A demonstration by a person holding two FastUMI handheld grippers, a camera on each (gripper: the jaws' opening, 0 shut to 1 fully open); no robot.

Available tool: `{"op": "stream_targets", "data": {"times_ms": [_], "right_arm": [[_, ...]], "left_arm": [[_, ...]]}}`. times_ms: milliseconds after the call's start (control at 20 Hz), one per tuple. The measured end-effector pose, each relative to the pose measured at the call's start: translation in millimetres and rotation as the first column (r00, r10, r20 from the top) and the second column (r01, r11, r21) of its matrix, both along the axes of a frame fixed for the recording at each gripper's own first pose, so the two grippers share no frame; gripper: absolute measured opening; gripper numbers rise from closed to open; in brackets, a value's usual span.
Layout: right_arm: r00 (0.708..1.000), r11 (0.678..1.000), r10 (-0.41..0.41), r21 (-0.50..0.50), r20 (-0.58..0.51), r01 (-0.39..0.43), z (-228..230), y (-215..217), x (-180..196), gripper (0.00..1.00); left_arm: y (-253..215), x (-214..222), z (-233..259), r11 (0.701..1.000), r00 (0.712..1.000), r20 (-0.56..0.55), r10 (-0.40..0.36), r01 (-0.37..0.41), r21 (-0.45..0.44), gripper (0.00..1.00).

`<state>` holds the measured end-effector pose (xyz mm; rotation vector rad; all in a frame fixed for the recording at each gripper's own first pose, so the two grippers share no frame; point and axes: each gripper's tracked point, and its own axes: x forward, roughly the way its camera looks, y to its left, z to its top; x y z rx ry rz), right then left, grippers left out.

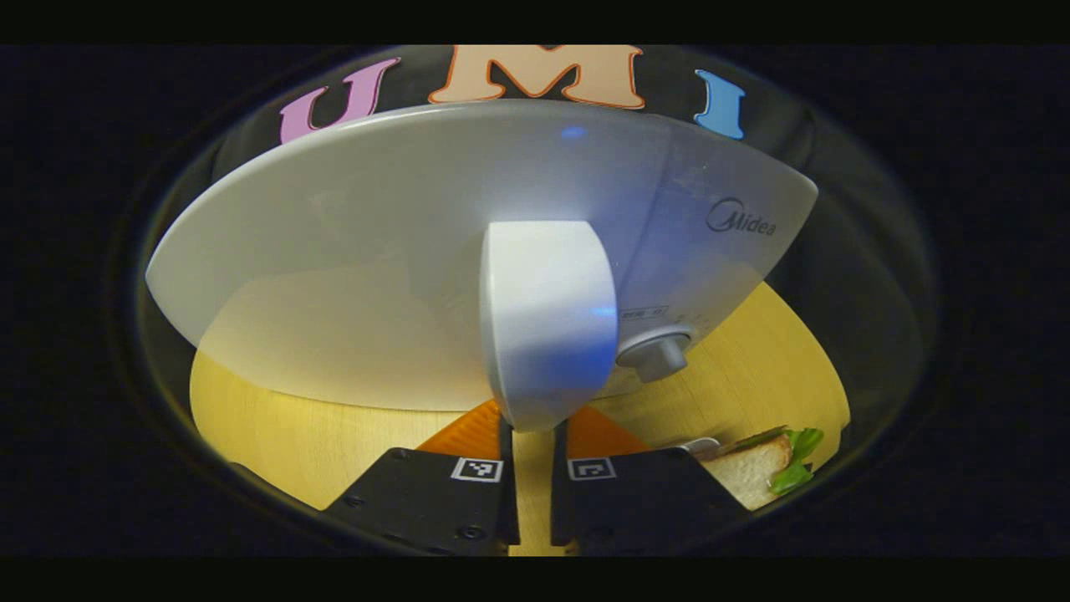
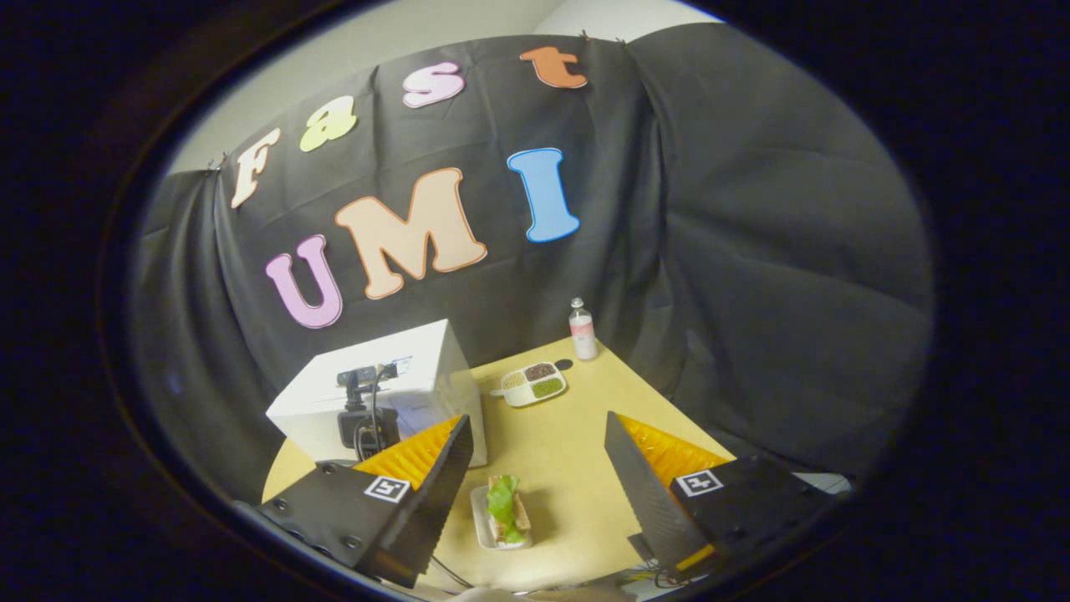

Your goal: Open the microwave oven with the left hand, put the food in, and close the microwave oven.

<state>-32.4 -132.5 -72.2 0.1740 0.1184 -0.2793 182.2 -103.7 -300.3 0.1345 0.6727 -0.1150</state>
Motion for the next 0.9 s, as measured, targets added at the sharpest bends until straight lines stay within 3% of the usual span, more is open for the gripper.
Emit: {"op": "stream_targets", "data": {"times_ms": [50, 100, 200, 250, 350, 400, 900], "right_arm": [[1.000, 1.000, -0.002, 0.001, -0.001, 0.002, -1, -1, -2, 0.99], [1.000, 1.000, -0.005, 0.000, -0.001, 0.005, -1, -3, -4, 0.92], [1.000, 1.000, -0.012, -0.002, 0.000, 0.012, -1, -8, -7, 0.92], [1.000, 1.000, -0.016, 0.000, -0.002, 0.016, 0, -11, -9, 0.99], [1.000, 1.000, -0.027, 0.008, -0.004, 0.027, -1, -17, -10, 0.99], [1.000, 1.000, -0.027, 0.010, -0.007, 0.027, 0, -19, -10, 0.92], [0.998, 0.999, 0.044, -0.014, -0.046, -0.044, -8, -18, 6, 0.92]], "left_arm": [[0, 0, 0, 1.000, 1.000, 0.001, 0.007, -0.007, -0.008, 0.13], [0, -1, 1, 1.000, 1.000, 0.004, 0.012, -0.012, -0.022, 0.13], [0, -3, 2, 0.999, 1.000, 0.010, 0.016, -0.016, -0.050, 0.11], [0, -4, 3, 0.998, 1.000, 0.014, 0.018, -0.018, -0.058, 0.11], [0, -7, 4, 0.999, 1.000, 0.023, 0.015, -0.013, -0.051, 0.10], [0, -8, 6, 0.999, 0.999, 0.033, 0.013, -0.011, -0.045, 0.10], [0, -17, 13, 0.987, 0.991, 0.090, 0.101, -0.089, -0.134, 0.06]]}}
